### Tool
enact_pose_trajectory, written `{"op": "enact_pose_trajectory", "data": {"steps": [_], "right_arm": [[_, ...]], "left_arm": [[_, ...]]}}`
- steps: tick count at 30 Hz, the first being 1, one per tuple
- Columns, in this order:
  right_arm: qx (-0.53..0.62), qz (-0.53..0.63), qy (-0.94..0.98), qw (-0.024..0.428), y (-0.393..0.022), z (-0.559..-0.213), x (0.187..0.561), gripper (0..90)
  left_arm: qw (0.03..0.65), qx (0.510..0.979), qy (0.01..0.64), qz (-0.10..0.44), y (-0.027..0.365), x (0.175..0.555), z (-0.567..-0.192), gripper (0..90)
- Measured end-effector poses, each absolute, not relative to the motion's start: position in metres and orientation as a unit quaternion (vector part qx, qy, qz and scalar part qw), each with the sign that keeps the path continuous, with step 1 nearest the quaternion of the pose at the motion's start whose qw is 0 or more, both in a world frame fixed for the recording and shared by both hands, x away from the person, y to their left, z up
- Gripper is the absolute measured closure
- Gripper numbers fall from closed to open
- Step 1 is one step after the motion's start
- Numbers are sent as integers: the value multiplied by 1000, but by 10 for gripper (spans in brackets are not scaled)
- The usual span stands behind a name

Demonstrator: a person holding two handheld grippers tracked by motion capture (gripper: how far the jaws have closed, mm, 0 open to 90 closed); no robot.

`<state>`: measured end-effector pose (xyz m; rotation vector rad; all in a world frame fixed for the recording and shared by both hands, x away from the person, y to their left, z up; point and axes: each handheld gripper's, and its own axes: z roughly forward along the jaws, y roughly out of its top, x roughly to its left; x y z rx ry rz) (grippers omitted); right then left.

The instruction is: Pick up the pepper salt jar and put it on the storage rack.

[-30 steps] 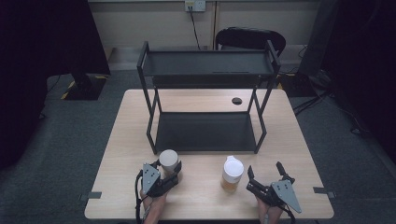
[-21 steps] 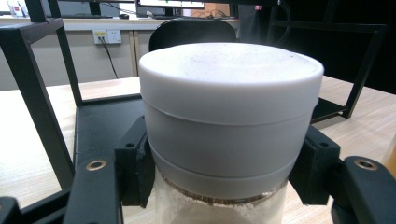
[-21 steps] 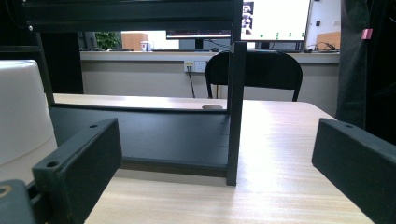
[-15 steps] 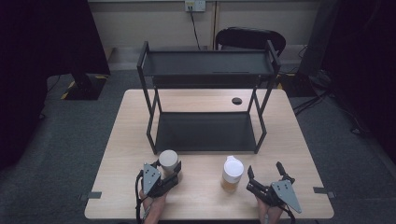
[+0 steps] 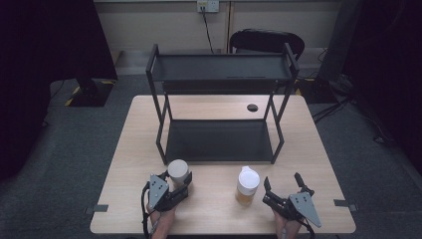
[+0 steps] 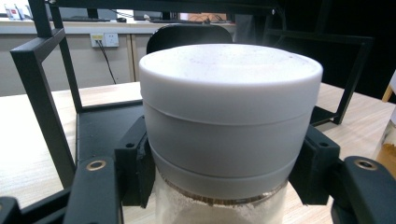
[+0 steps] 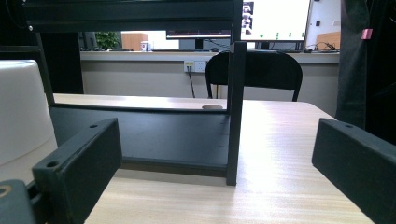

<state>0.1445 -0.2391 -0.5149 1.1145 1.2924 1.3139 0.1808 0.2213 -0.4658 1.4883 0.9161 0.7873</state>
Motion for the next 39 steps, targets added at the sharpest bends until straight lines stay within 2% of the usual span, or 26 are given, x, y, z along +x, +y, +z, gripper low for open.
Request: {"op": "enact_pose_trajectory", "data": {"steps": [39], "right_arm": [[455, 538, 529, 474, -239, -515, 145, 2]], "left_arm": [[583, 635, 366, 351, 238, 189, -416, 357]]}}
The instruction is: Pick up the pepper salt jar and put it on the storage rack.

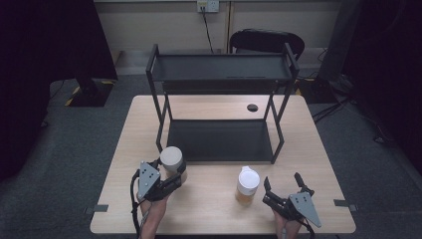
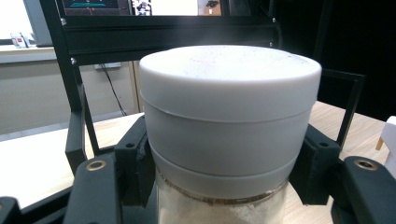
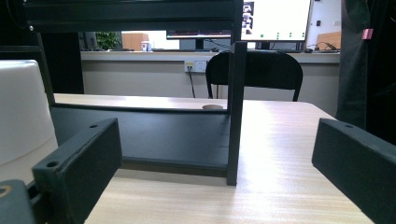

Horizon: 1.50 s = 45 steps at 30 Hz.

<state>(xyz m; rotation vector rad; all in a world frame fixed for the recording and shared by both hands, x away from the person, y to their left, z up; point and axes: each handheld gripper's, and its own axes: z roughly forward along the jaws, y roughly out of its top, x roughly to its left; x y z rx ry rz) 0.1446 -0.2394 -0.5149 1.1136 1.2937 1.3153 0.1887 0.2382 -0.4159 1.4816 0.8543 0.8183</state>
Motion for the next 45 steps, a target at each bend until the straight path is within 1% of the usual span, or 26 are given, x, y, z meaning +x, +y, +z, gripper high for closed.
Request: {"op": "enact_pose_trajectory", "data": {"steps": [10, 15, 29, 36, 45], "right_arm": [[455, 538, 529, 473, -240, -515, 144, 2], [455, 538, 529, 473, -240, -515, 144, 2], [454, 538, 529, 473, -240, -515, 144, 2], [454, 538, 529, 473, -240, -515, 144, 2], [455, 538, 529, 473, -240, -515, 144, 2]], "left_arm": [[584, 637, 361, 350, 239, 194, -400, 357], [593, 638, 358, 336, 243, 200, -390, 357], [593, 648, 331, 344, 240, 208, -361, 357], [606, 648, 327, 327, 244, 218, -344, 357], [604, 652, 318, 329, 243, 230, -324, 357]]}}
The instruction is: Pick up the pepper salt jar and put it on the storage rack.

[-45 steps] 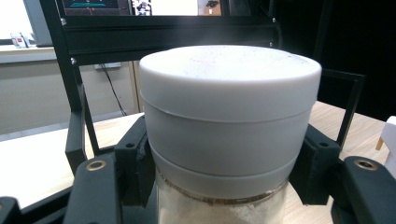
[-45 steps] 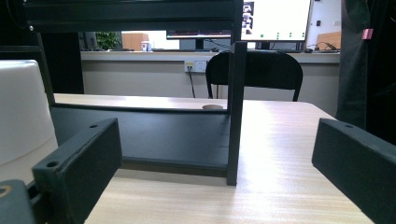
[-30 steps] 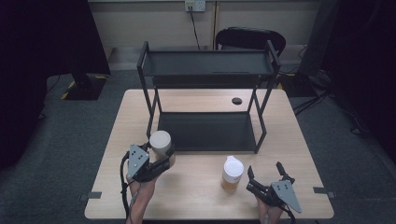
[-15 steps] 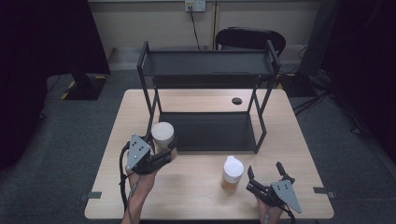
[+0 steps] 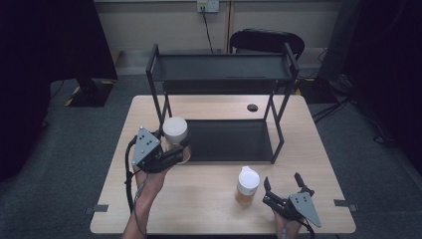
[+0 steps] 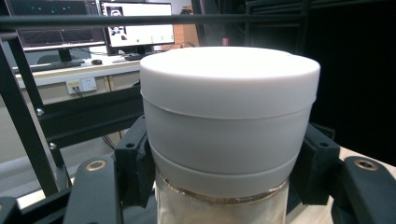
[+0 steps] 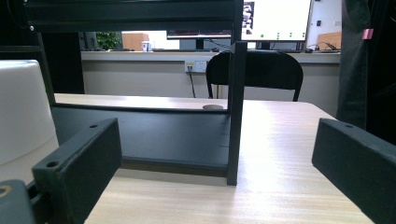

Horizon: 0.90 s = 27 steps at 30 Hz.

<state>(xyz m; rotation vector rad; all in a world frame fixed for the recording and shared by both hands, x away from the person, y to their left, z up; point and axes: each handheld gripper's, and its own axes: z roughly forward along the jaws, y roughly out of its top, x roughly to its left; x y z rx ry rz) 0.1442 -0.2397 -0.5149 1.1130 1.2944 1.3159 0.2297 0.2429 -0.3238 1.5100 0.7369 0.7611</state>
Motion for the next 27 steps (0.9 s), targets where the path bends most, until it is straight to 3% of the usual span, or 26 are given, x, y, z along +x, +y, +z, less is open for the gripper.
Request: {"op": "enact_pose_trajectory", "data": {"steps": [27], "right_arm": [[454, 538, 529, 473, -240, -515, 144, 2]], "left_arm": [[608, 650, 307, 337, 234, 254, -268, 356]]}}
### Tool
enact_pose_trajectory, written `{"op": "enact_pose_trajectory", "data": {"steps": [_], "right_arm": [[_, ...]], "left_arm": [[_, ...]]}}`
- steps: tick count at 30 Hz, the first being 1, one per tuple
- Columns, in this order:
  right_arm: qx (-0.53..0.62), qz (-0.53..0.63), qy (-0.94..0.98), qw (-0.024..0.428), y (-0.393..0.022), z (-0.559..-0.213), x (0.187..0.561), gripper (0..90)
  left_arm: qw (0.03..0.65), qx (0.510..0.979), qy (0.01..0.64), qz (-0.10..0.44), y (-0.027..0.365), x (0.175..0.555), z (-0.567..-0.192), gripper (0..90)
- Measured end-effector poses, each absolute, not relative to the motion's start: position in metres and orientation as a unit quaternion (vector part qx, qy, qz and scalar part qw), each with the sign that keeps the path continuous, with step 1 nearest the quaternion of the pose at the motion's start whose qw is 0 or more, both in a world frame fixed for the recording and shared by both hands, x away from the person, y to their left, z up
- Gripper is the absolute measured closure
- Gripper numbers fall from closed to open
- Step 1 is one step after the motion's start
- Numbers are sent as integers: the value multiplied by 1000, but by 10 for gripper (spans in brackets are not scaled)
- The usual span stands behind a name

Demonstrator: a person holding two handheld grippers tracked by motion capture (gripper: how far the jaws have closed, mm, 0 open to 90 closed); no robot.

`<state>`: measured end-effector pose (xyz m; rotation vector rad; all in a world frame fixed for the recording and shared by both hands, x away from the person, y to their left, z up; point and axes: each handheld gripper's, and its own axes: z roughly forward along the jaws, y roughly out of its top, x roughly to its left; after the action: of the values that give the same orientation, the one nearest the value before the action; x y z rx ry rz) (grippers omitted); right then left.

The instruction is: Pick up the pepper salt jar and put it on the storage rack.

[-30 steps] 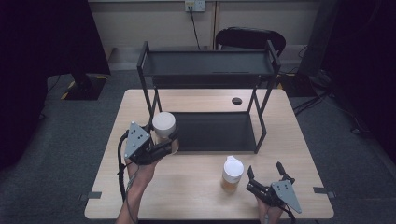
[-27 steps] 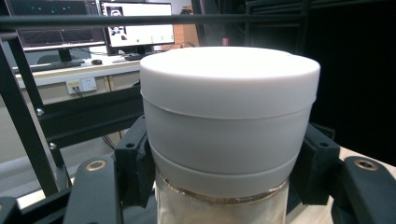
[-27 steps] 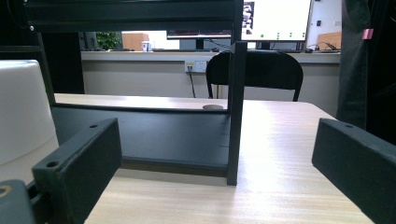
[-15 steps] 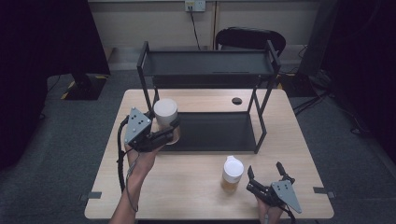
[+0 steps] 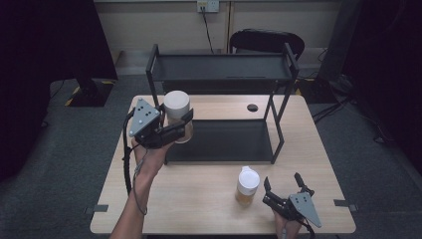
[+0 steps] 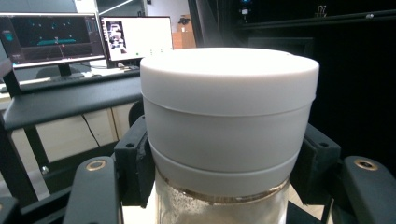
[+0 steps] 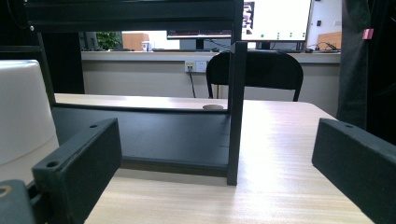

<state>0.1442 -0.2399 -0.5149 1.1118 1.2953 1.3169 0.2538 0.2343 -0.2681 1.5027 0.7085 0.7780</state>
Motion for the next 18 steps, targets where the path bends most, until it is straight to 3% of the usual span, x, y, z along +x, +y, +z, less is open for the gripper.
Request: {"op": "enact_pose_trajectory", "data": {"steps": [18], "right_arm": [[453, 539, 530, 472, -241, -515, 144, 2]], "left_arm": [[610, 642, 307, 349, 227, 278, -232, 356]]}}
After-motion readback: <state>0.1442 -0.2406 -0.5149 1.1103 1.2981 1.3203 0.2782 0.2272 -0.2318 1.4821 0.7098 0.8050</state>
